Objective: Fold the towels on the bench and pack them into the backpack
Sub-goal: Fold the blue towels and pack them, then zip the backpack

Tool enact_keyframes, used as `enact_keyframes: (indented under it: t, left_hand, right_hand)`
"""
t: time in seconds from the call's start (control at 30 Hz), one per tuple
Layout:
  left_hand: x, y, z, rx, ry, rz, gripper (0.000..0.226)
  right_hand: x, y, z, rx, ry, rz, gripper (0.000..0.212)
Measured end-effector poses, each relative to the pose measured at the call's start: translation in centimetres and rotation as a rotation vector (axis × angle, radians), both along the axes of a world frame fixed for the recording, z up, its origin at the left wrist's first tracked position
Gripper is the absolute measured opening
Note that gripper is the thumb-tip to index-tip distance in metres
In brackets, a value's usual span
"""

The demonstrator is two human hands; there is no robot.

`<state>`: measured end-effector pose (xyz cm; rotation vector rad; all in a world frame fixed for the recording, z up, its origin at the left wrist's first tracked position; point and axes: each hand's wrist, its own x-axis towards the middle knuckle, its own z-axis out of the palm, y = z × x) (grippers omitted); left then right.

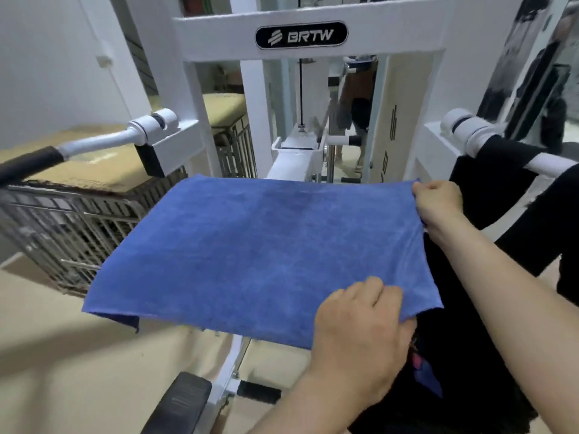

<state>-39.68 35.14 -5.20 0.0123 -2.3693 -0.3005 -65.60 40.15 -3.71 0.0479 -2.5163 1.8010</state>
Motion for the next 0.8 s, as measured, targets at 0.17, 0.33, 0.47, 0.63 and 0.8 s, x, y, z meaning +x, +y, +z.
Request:
enact_keyframes:
  t: [0.17, 0.33, 0.47, 0.63, 0.8]
  left_hand:
    - [-0.2, 3.3, 0.9, 0.374, -0.097, -0.033, 0.033]
    - [1.0, 3.9, 3.2, 0.944, -0.108, -0.114, 0.041]
    - [3.4, -0.9, 6.4, 1.324, 0.227, 0.102, 0.039]
    - [7.4, -10.9, 9.0, 1.377, 0.692, 0.377, 0.030]
    - [11.9, -20.3, 5.8, 0.993, 0.409, 1.018, 0.042]
  right_hand:
    - [-0.5, 1.3, 1.9, -0.375, -0.206, 0.193, 0.013]
    - [-0.4, 1.0, 5.1, -0.588, -0.311, 0.321, 0.018]
    - [1.1, -3.5, 9.2, -0.767, -0.358, 0.556, 0.031]
    - [6.7, -14.8, 13.2, -0.594, -0.234, 0.783, 0.024]
    - [11.0, -20.8, 10.9, -0.028, 0.130, 1.005, 0.020]
